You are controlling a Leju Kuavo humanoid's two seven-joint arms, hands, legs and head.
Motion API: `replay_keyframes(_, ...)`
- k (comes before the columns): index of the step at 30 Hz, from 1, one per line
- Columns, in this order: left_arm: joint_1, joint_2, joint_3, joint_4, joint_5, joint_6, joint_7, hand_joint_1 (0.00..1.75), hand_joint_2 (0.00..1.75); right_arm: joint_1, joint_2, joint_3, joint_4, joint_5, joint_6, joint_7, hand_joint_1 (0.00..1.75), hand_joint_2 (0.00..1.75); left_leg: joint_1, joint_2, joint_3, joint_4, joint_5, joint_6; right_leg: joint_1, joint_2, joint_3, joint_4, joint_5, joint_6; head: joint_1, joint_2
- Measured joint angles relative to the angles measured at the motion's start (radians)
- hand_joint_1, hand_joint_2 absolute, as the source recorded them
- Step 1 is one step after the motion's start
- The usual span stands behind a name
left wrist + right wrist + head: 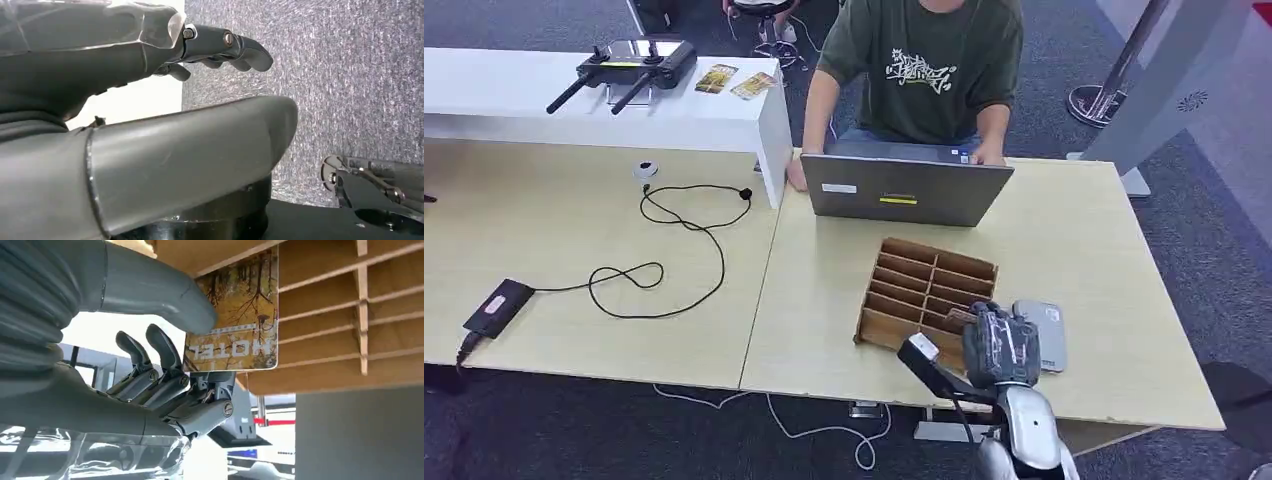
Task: Pass the card to the sensor for recognition and then transmit it.
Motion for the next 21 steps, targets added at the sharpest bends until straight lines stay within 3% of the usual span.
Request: replay_keyframes(21,0.0,0.005,-0.011,0.0,-0.026,0.0,0.003,0.0,0.0,0.012,0.0,-0.025,-0.091,-0.076,-0.054,-0.02,1.71,1.75,0.0,0.0,0.0,0.0,0.0,0.0,0.0,0.0,0.0,0.0,0.0,0.0,0.0,0.0)
